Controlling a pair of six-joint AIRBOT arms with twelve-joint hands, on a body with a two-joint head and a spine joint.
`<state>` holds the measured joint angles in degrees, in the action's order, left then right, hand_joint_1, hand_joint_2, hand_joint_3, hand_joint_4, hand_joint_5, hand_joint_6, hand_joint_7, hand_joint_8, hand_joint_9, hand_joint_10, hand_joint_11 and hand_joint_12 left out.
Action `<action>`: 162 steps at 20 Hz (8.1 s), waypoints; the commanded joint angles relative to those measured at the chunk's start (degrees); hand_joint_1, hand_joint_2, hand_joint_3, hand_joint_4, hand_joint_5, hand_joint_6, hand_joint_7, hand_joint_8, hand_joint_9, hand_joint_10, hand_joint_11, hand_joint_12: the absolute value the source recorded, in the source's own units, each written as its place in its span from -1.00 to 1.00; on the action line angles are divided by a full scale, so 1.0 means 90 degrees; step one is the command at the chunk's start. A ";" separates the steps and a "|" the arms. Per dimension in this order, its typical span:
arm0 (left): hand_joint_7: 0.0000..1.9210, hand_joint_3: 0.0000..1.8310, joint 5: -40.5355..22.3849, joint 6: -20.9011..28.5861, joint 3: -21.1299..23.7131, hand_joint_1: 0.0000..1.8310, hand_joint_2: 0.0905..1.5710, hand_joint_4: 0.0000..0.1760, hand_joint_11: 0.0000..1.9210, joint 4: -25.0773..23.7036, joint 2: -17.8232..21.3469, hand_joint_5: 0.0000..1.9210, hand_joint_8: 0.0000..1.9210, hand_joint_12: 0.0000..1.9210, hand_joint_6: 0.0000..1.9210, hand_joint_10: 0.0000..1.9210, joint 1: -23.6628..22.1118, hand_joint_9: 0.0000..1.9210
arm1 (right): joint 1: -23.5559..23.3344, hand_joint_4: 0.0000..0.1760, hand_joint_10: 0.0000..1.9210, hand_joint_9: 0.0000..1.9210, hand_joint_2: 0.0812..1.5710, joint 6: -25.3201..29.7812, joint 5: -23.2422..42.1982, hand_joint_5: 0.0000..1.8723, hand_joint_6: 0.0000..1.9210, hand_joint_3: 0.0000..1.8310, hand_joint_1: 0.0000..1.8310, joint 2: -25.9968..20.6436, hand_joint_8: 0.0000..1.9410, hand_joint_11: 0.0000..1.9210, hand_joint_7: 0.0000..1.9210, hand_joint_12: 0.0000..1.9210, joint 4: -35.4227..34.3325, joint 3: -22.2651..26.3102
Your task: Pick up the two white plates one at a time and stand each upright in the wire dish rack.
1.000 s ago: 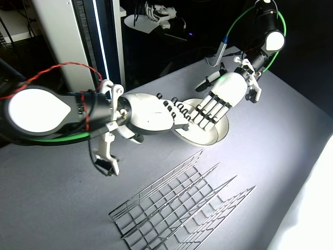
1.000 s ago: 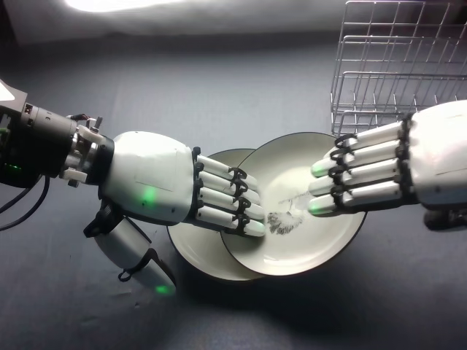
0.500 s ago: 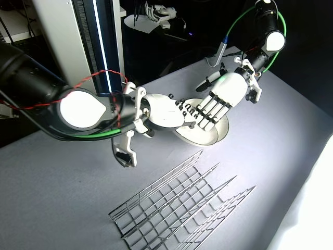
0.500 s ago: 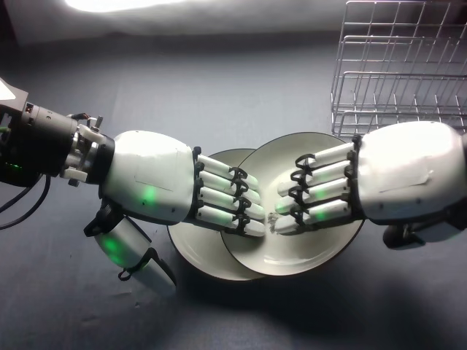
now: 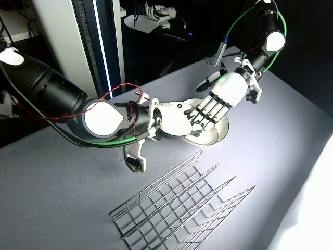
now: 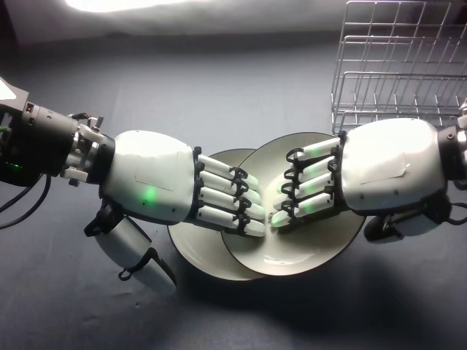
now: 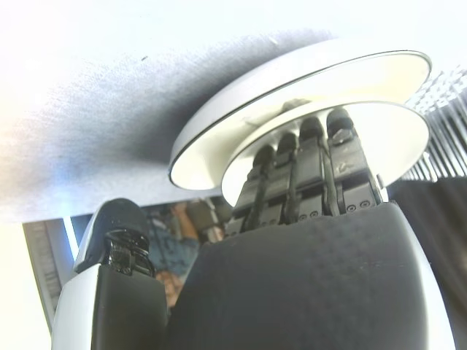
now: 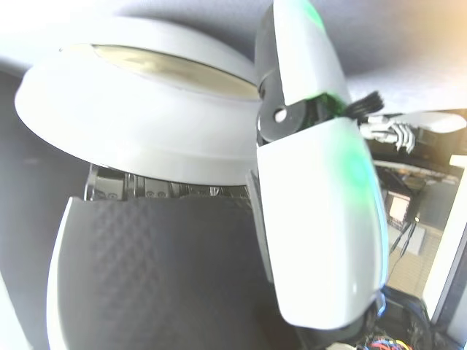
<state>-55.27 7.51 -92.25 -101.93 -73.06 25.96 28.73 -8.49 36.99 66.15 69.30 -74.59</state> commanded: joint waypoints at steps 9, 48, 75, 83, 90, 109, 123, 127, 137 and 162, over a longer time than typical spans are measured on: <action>-1.00 -1.00 0.0186 -0.0037 0.0006 -1.00 0.45 -1.00 -1.00 -0.0284 -0.0109 -1.00 -1.00 -1.00 -1.00 -1.00 0.0075 -1.00 | -0.0059 -1.00 -0.98 0.03 0.41 -0.0033 0.0042 -0.07 0.15 -0.99 0.32 0.0316 -0.25 -0.47 0.05 0.17 -0.0189 -0.0299; -1.00 -0.99 -0.0236 0.1694 0.1290 -1.00 0.51 -1.00 -1.00 0.0841 0.3111 -1.00 -1.00 -1.00 -1.00 -1.00 -0.1719 -1.00 | -0.1913 -1.00 0.14 0.03 0.34 0.0168 -0.0017 0.03 0.01 -1.00 0.51 -0.1245 -0.24 -0.15 0.12 0.17 -0.3145 0.1645; -1.00 -0.99 0.0458 0.0993 0.1506 -1.00 0.54 -1.00 -1.00 0.1133 0.2421 -1.00 -1.00 -1.00 -1.00 -1.00 -0.0440 -1.00 | -0.2568 -1.00 0.12 0.04 0.33 0.0134 -0.1468 0.07 -0.02 -1.00 0.51 -0.1336 -0.33 -0.14 0.16 0.23 -0.7221 0.1246; -1.00 -0.99 0.0647 0.0813 0.1578 -1.00 0.56 -1.00 -1.00 0.1524 0.2310 -1.00 -1.00 -1.00 -1.00 -1.00 -0.0118 -1.00 | -0.3009 -1.00 0.13 0.02 0.34 0.0126 -0.1633 0.05 0.01 -1.00 0.51 -0.1204 -0.26 -0.15 0.13 0.15 -0.7220 0.0982; -1.00 -0.99 0.0790 0.0728 0.1627 -1.00 0.55 -1.00 -1.00 0.1584 0.2206 -1.00 -1.00 -1.00 -1.00 -1.00 0.0011 -1.00 | -0.3098 -1.00 0.10 0.04 0.32 0.0094 -0.1805 0.08 -0.03 -1.00 0.51 -0.1441 -0.36 -0.12 0.19 0.18 -0.7035 0.0941; -1.00 -1.00 0.1111 0.0608 0.2025 -1.00 0.54 -1.00 -1.00 0.1573 0.2152 -1.00 -1.00 -1.00 -1.00 -1.00 0.0357 -1.00 | -0.2731 -1.00 0.11 0.05 0.32 0.0043 -0.2353 0.07 -0.05 -1.00 0.51 -0.2193 -0.37 -0.13 0.19 0.16 -0.5663 0.0918; -1.00 -1.00 0.1437 0.0561 0.2054 -1.00 0.55 -1.00 -1.00 0.1502 0.2019 -1.00 -1.00 -1.00 -1.00 -1.00 0.0435 -1.00 | -0.1935 -1.00 0.16 0.00 0.35 0.0004 -0.2200 0.02 0.04 -1.00 0.51 -0.2220 -0.26 -0.17 0.14 0.19 -0.5149 0.0286; -1.00 -1.00 0.1474 0.0561 0.2053 -1.00 0.53 -1.00 -1.00 0.1501 0.2001 -1.00 -1.00 -1.00 -1.00 -1.00 0.0463 -1.00 | -0.1655 -1.00 0.20 -0.02 0.37 0.0003 -0.2080 -0.02 0.09 -1.00 0.50 -0.2221 -0.21 -0.19 0.10 0.21 -0.5114 0.0211; -1.00 -1.00 0.1542 0.0561 0.2043 -1.00 0.55 -1.00 -1.00 0.1457 0.1989 -1.00 -1.00 -1.00 -1.00 -1.00 0.0593 -1.00 | -0.1020 -1.00 -0.89 0.01 0.47 0.0003 -0.1635 -0.10 0.22 -1.00 0.26 -0.2241 -0.58 -0.31 -0.05 -0.09 -0.5001 0.0213; -1.00 -1.00 0.1403 0.0694 0.1938 -1.00 0.57 -1.00 -1.00 0.1446 0.1830 -1.00 -1.00 -1.00 -1.00 -1.00 0.1200 -1.00 | -0.1806 -1.00 -1.00 -1.00 -0.15 0.0011 -0.0047 -1.00 -1.00 -1.00 -0.35 -0.2267 -1.00 -1.00 -1.00 -1.00 -0.2494 0.1132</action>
<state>-40.95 13.45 -74.63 -89.27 -56.27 36.60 13.17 -8.75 31.20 46.09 49.84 -64.36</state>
